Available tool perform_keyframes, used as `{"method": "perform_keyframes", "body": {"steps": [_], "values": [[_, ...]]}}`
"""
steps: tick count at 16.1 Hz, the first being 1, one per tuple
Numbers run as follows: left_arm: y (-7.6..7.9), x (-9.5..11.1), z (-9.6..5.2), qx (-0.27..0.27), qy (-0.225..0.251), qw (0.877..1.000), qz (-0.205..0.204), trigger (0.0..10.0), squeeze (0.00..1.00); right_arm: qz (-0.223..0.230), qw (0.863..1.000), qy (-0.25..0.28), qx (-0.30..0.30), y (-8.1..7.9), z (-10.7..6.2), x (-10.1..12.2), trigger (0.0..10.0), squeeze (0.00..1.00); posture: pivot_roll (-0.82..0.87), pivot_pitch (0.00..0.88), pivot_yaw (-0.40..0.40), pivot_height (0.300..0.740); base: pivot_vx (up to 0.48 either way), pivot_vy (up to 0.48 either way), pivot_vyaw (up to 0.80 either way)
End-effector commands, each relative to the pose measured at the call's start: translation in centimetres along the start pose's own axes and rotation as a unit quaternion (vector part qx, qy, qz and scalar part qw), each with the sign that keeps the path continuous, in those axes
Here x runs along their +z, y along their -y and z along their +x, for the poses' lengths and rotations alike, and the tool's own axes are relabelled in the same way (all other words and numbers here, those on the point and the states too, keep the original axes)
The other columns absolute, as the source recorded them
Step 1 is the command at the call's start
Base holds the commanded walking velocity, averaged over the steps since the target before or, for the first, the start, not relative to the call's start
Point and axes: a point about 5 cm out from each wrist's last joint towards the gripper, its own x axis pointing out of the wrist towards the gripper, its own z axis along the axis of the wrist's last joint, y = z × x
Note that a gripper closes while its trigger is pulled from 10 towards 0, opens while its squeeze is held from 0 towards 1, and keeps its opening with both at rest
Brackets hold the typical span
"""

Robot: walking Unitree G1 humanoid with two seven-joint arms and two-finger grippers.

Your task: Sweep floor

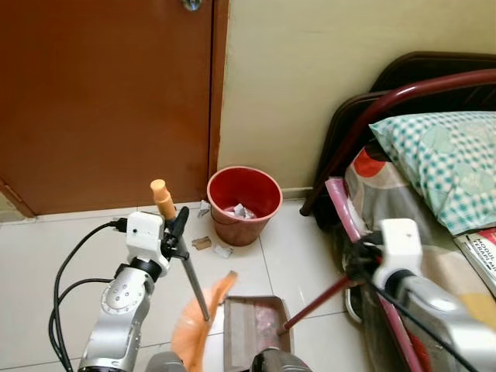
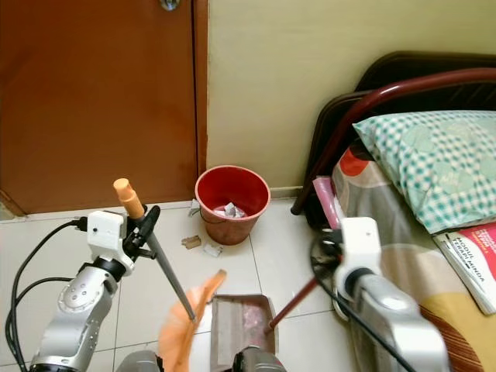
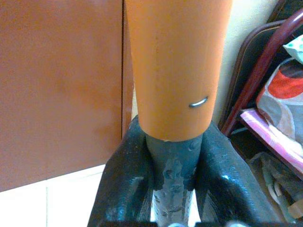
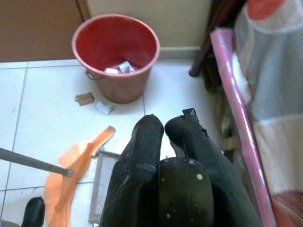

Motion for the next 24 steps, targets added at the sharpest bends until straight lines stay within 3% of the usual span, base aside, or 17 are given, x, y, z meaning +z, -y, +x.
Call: {"method": "perform_keyframes", "body": {"steps": [1,2,3,4,5,6,7,10,14,16,21,24], "values": [[-0.9,-1.3,-0.5,0.02,-0.042,0.998,0.035,10.0,0.0,0.012,0.996,-0.089,-0.008,0.7,-0.1,-2.7,10.0,0.0,0.05,0.148,-0.108,0.74,0.0,0.0,0.0],[-1.3,-1.3,-0.1,0.032,-0.047,0.998,0.039,10.0,0.0,0.021,0.998,-0.056,0.012,0.8,0.8,-1.3,1.9,0.0,0.06,0.145,-0.1,0.74,0.0,0.0,0.0],[-1.4,-0.9,0.1,0.033,-0.044,0.998,0.039,10.0,0.0,0.006,0.999,-0.051,0.016,1.0,1.1,-0.7,0.0,0.0,0.05,0.145,-0.089,0.74,0.0,0.0,0.0],[-1.5,-0.6,0.2,0.031,-0.04,0.998,0.044,10.0,0.0,-0.005,0.999,-0.042,0.023,1.0,1.6,0.0,0.0,0.0,0.06,0.144,-0.077,0.74,0.0,0.0,0.0],[-1.7,-0.1,0.4,0.031,-0.037,0.998,0.052,10.0,0.0,-0.02,0.999,-0.024,0.034,0.8,2.0,1.3,3.0,0.0,0.05,0.145,-0.066,0.74,0.0,0.0,0.0],[-2.4,0.2,0.3,0.042,-0.035,0.997,0.057,10.0,0.0,-0.036,0.998,0.027,0.046,0.1,2.6,3.6,9.1,0.0,0.04,0.147,-0.054,0.74,0.0,0.0,0.0],[-2.7,0.1,0.1,0.051,-0.036,0.996,0.056,10.0,0.0,-0.045,0.997,0.045,0.05,-0.3,2.8,4.1,10.0,0.0,0.03,0.144,-0.05,0.74,0.0,0.0,0.0],[-3.5,-0.4,-0.3,0.101,-0.035,0.994,0.035,10.0,0.0,-0.019,0.994,0.104,0.035,-1.3,3.3,4.5,10.0,0.0,0.04,0.107,-0.056,0.74,0.0,0.0,0.0],[-3.9,-0.7,-0.6,0.102,-0.041,0.993,0.037,10.0,0.0,-0.005,0.986,0.167,0.005,-2.3,4.0,6.0,10.0,0.0,0.03,0.086,-0.043,0.74,0.0,0.0,0.0],[-3.9,-0.9,-0.4,0.1,-0.047,0.993,0.04,10.0,0.0,0.004,0.979,0.201,-0.031,-1.3,4.3,7.7,10.0,0.0,0.02,0.087,-0.037,0.74,0.0,0.0,0.0],[-2.9,-0.6,0.7,0.076,-0.041,0.995,0.043,10.0,0.0,-0.009,0.97,0.241,-0.029,-0.4,4.9,9.8,10.0,0.0,0.02,0.093,-0.033,0.74,0.0,0.0,0.0],[-2.6,-0.5,0.8,0.065,-0.038,0.997,0.036,10.0,0.0,-0.026,0.971,0.228,-0.072,-0.3,6.5,8.6,10.0,0.0,0.03,0.099,-0.025,0.74,0.0,0.0,0.0]]}}
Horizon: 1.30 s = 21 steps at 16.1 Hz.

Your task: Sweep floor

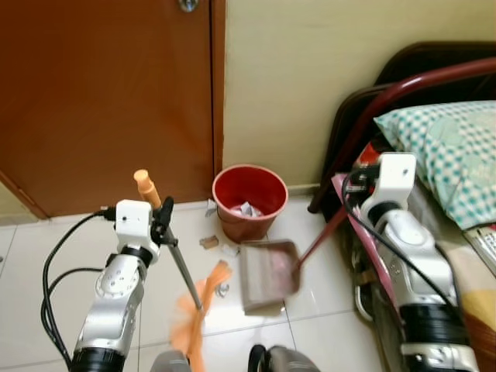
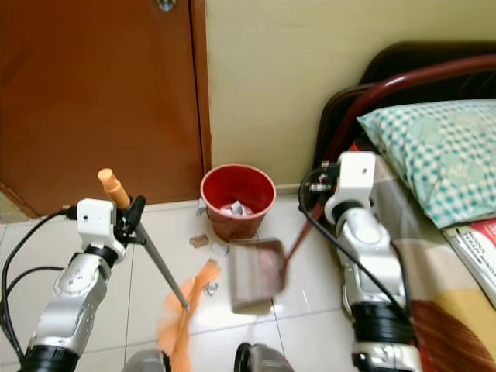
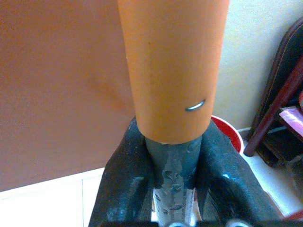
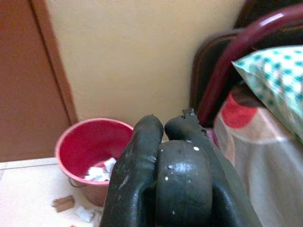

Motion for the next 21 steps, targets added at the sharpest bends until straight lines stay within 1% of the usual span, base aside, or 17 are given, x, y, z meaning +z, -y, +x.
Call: {"method": "perform_keyframes", "body": {"steps": [1,2,4,6,7,9,11,12,13,14,15,16,17,19,21], "values": [[-0.7,-0.7,-0.4,0.007,-0.025,0.999,0.034,10.0,0.0,-0.013,1.0,0.016,-0.009,-0.1,0.4,0.1,10.0,0.0,0.03,0.099,-0.025,0.74,0.0,0.0,0.0],[-0.4,0.0,-0.1,0.0,-0.014,0.999,0.033,10.0,0.0,-0.022,0.999,0.01,-0.022,-0.7,0.9,-1.0,10.0,0.0,0.05,0.106,-0.019,0.74,0.0,0.0,0.0],[-0.2,0.7,0.1,-0.001,-0.006,1.0,0.027,10.0,0.0,-0.015,0.999,0.007,-0.042,-1.4,1.7,-1.7,10.0,0.0,0.06,0.108,-0.022,0.74,0.0,0.0,0.0],[0.5,1.0,0.2,-0.006,-0.005,1.0,-0.028,10.0,0.0,-0.012,0.998,0.018,-0.053,-2.1,2.2,-1.7,10.0,0.0,0.06,0.106,-0.025,0.74,0.0,0.0,0.0],[1.7,1.3,0.2,-0.03,-0.008,0.998,-0.052,10.0,0.0,-0.016,0.998,0.019,-0.059,-2.7,2.6,-1.9,10.0,0.0,0.06,0.105,-0.031,0.74,0.0,0.0,0.0],[3.8,2.4,0.4,-0.068,-0.001,0.995,-0.077,10.0,0.0,-0.02,0.998,0.006,-0.06,-3.5,3.0,-2.5,10.0,0.0,0.06,0.105,-0.035,0.74,0.0,0.0,0.0],[4.7,3.4,0.6,-0.078,0.014,0.992,-0.096,10.0,0.0,-0.017,0.998,0.0,-0.055,-4.0,3.2,-2.7,10.0,0.0,0.06,0.109,-0.043,0.74,0.0,0.0,0.0],[4.9,4.0,0.9,-0.076,0.028,0.99,-0.112,10.0,0.0,-0.018,0.999,-0.001,-0.05,-4.3,3.3,-2.9,10.0,0.0,0.07,0.109,-0.045,0.74,0.0,0.0,0.0],[5.0,5.4,1.4,-0.061,0.056,0.987,-0.14,10.0,0.0,-0.02,0.999,-0.008,-0.037,-5.0,3.3,-3.2,10.0,0.0,0.07,0.112,-0.051,0.74,0.0,0.0,0.0],[4.6,5.9,1.6,-0.048,0.068,0.985,-0.149,10.0,0.0,-0.016,0.999,-0.013,-0.031,-5.4,3.4,-3.5,10.0,0.0,0.07,0.112,-0.051,0.74,0.0,0.0,0.0],[4.1,6.5,1.8,-0.029,0.079,0.982,-0.17,10.0,0.0,-0.015,0.999,-0.023,-0.019,-6.0,3.3,-3.9,10.0,0.0,0.06,0.112,-0.053,0.74,0.0,0.0,0.0],[3.9,6.7,1.9,-0.021,0.083,0.98,-0.181,10.0,0.0,-0.016,0.999,-0.025,-0.015,-6.2,3.2,-4.1,10.0,0.0,0.06,0.112,-0.053,0.74,0.0,0.0,0.0],[3.4,7.1,2.2,-0.008,0.09,0.975,-0.204,10.0,0.0,-0.014,0.999,-0.03,-0.008,-6.6,3.1,-4.4,10.0,0.0,0.06,0.112,-0.053,0.74,0.0,0.0,0.0],[2.8,7.5,2.4,0.004,0.096,0.97,-0.223,10.0,0.0,-0.013,0.999,-0.031,-0.003,-6.8,3.1,-4.6,10.0,0.0,0.06,0.11,-0.054,0.74,0.0,0.0,0.0],[1.3,8.3,2.7,0.031,0.11,0.964,-0.239,10.0,0.0,-0.018,0.999,-0.035,0.001,-6.7,3.1,-4.8,10.0,0.0,0.06,0.11,-0.054,0.74,0.0,0.0,0.0]]}}
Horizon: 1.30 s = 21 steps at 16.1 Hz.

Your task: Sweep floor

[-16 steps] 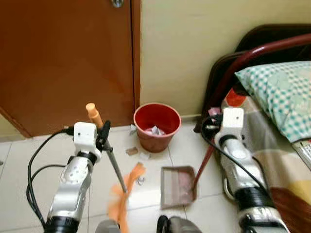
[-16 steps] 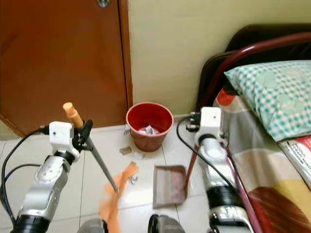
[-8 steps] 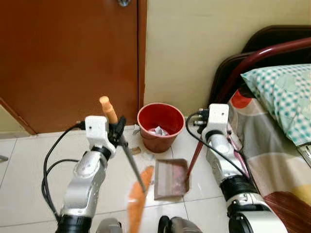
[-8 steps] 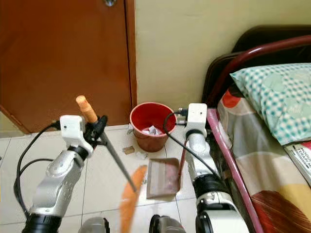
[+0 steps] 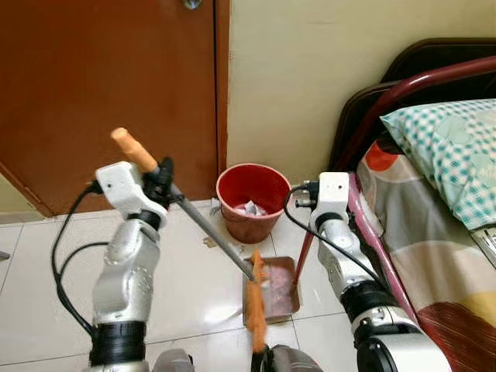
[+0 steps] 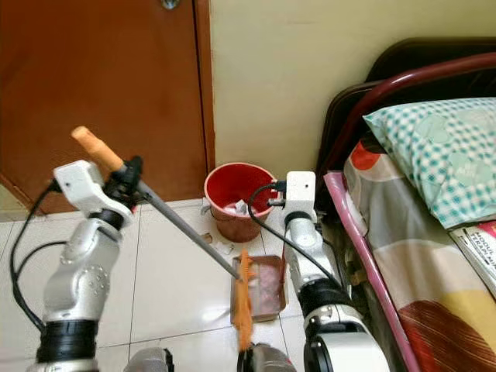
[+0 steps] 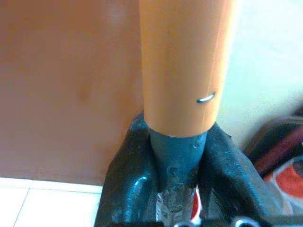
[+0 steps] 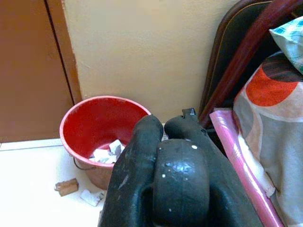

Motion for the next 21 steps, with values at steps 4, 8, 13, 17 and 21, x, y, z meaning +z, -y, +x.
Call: {"method": "perform_keyframes", "body": {"steps": [4,8,13,17,21], "values": [[-0.9,4.5,1.1,0.0,0.075,0.997,0.016,10.0,0.0,-0.068,0.997,-0.01,-0.03,2.7,0.1,-0.3,10.0,0.0,0.07,0.113,-0.055,0.74,0.0,0.0,0.0],[-2.0,6.4,0.5,-0.022,0.082,0.991,0.108,10.0,0.0,-0.052,0.997,-0.03,-0.058,5.6,-0.6,-1.5,10.0,0.0,0.08,0.112,-0.053,0.74,0.0,0.0,0.0],[-4.3,2.5,-2.6,-0.028,0.01,0.977,0.211,10.0,0.0,0.017,0.999,-0.004,-0.044,6.4,-2.0,-2.0,10.0,0.0,0.07,0.095,-0.051,0.74,0.0,0.0,0.0],[-4.9,0.0,-3.8,-0.034,-0.029,0.972,0.23,10.0,0.0,0.061,0.998,0.02,-0.023,5.2,-3.2,-2.1,10.0,0.0,0.06,0.078,-0.035,0.74,0.0,0.0,0.0],[-4.7,-0.6,-3.4,-0.034,-0.031,0.972,0.231,10.0,0.0,0.069,0.997,0.022,-0.024,5.7,-3.0,-1.6,10.0,0.0,0.05,0.08,-0.032,0.74,0.0,0.0,0.0]]}}
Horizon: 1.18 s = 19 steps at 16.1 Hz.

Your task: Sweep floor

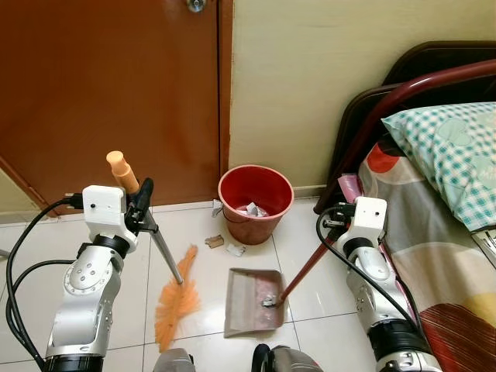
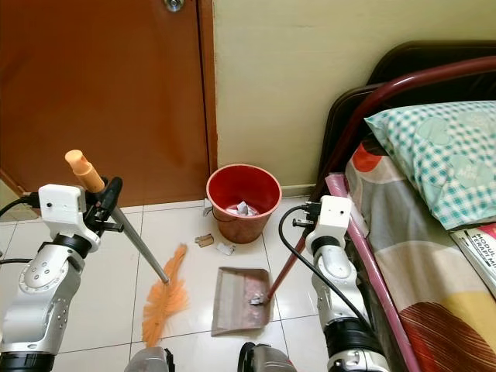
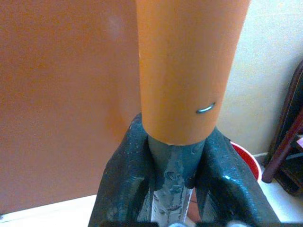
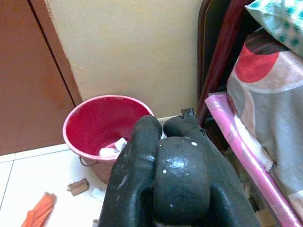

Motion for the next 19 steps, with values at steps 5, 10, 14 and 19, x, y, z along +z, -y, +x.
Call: {"method": "perform_keyframes", "body": {"steps": [5,10,14,19], "values": [[0.1,-0.8,0.1,0.007,-0.012,1.0,0.01,10.0,0.0,0.007,1.0,0.022,0.001,0.2,0.3,1.7,10.0,0.0,0.05,0.078,-0.04,0.74,0.0,0.0,0.0],[-4.4,-4.6,-1.6,0.145,-0.104,0.98,0.085,10.0,0.0,0.057,0.997,0.032,0.047,-1.4,0.4,4.5,10.0,0.0,0.03,0.079,-0.044,0.74,0.0,0.0,0.0],[-5.8,-6.4,-2.7,0.195,-0.148,0.966,0.079,10.0,0.0,0.093,0.989,0.03,0.114,-4.2,0.4,6.8,10.0,0.0,0.02,0.076,-0.052,0.74,0.0,0.0,0.0],[-5.5,-7.6,-2.8,0.217,-0.161,0.961,0.063,10.0,0.0,0.139,0.966,0.083,0.199,-7.6,0.4,13.2,10.0,0.0,0.02,0.065,-0.064,0.74,0.0,0.0,0.0]]}}
